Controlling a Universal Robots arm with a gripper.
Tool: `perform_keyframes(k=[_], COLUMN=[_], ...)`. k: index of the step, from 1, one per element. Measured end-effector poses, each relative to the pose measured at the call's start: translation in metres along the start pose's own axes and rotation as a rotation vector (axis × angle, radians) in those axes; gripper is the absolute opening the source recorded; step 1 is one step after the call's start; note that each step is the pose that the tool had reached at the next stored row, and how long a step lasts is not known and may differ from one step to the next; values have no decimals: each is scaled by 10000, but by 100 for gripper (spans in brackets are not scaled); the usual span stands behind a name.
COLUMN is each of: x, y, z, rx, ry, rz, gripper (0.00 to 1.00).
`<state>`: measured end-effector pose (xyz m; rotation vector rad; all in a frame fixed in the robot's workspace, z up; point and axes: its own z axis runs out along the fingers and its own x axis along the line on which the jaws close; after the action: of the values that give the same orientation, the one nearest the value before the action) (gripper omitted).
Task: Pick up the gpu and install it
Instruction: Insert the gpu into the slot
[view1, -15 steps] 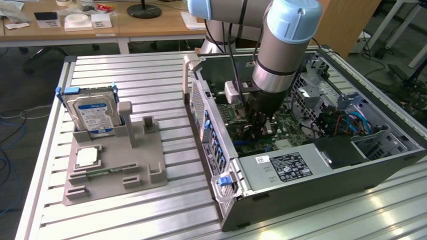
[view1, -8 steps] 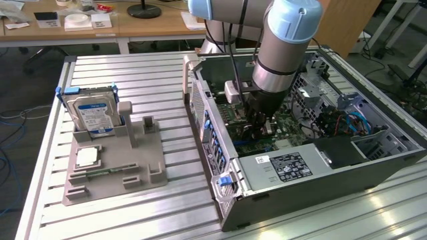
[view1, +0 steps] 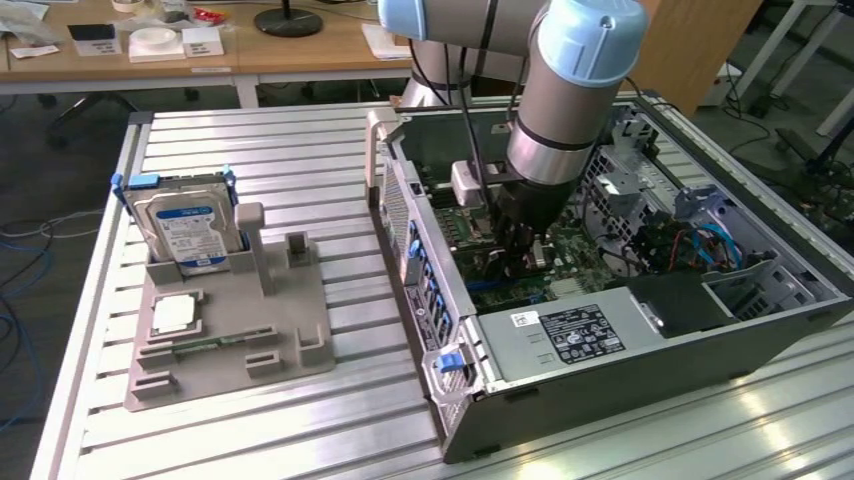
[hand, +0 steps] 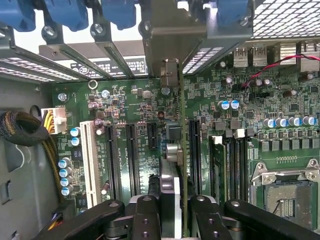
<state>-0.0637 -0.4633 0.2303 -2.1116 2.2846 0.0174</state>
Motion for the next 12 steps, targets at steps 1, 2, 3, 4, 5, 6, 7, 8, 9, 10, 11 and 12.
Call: perform_keyframes(k=[1, 2, 3, 4, 5, 6, 7, 8, 9, 10, 11, 12], x=[0, 0, -2, -3, -5, -8, -11, -14, -17, -18, -18, -18], y=[0, 0, -1, -1, 0, 0, 1, 1, 1, 1, 1, 1], z=[0, 0, 1, 1, 0, 0, 1, 1, 0, 1, 1, 1], rx=[0, 0, 2, 2, 2, 3, 5, 6, 7, 8, 8, 8], ry=[-1, 1, 9, 21, 33, 47, 61, 80, 96, 101, 102, 102], rz=[0, 0, -1, -2, -1, 0, -1, 0, -1, -2, -3, -3], gripper=[28, 28, 28, 28, 28, 28, 28, 28, 28, 28, 28, 28])
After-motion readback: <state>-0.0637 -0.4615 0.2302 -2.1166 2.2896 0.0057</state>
